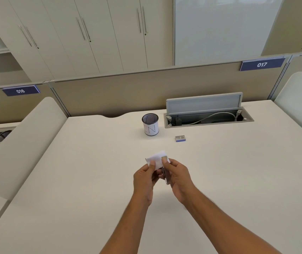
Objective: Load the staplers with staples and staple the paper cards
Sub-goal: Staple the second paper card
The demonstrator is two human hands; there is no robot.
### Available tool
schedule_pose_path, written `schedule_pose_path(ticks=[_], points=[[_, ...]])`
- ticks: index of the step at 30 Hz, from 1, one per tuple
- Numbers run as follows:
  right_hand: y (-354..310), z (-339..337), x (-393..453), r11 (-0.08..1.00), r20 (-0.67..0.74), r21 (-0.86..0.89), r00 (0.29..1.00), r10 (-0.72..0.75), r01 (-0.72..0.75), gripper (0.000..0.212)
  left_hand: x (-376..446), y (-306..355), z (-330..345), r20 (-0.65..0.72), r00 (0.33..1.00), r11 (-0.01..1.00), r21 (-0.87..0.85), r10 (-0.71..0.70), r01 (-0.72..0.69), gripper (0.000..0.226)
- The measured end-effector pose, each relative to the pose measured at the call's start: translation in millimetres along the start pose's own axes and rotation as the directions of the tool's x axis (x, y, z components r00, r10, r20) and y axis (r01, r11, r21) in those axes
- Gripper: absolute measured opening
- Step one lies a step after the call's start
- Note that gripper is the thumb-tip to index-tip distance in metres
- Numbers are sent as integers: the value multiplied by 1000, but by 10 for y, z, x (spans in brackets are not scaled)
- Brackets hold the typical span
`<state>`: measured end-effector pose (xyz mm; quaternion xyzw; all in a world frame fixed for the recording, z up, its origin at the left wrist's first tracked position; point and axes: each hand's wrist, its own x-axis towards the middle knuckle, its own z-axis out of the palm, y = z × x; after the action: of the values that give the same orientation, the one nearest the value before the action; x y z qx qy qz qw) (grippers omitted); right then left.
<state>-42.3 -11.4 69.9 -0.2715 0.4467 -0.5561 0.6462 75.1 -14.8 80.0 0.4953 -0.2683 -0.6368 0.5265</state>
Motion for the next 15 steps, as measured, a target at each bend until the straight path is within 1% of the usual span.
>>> schedule_pose_path(ticks=[2, 4, 7, 9, 10, 12, 15], points=[[-31, -9, -4, 1000, 3, 18, 1000, -11, 10, 37, 23, 20, -1, -34, 999, 999, -42, -18, 17, 18], [-50, -42, -6, 999, -28, 54, 1000, -1, 3, 40, 17, 42, 4, -39, 998, 998, -54, -42, 40, 16], [-60, -113, 22, 990, -86, 131, 994, 60, -49, 37, -14, 79, 25, -40, 996, 994, -76, -78, 75, 11], [-66, -160, 43, 990, -115, 121, 990, 87, -73, 34, -29, 84, 32, -28, 993, 990, -92, -111, 108, 12], [-64, -183, 49, 992, -118, 99, 988, 95, -83, 32, -35, 82, 30, -13, 991, 986, -99, -136, 134, 14], [-66, -212, 41, 994, -83, 43, 991, 107, -104, 29, -47, 93, 34, 68, 972, 967, -107, -224, 231, 18], [-55, -220, 57, 990, -9, -63, 992, 127, -127, 37, -72, 121, 79, 205, 915, 922, -100, -348, 374, 24]])
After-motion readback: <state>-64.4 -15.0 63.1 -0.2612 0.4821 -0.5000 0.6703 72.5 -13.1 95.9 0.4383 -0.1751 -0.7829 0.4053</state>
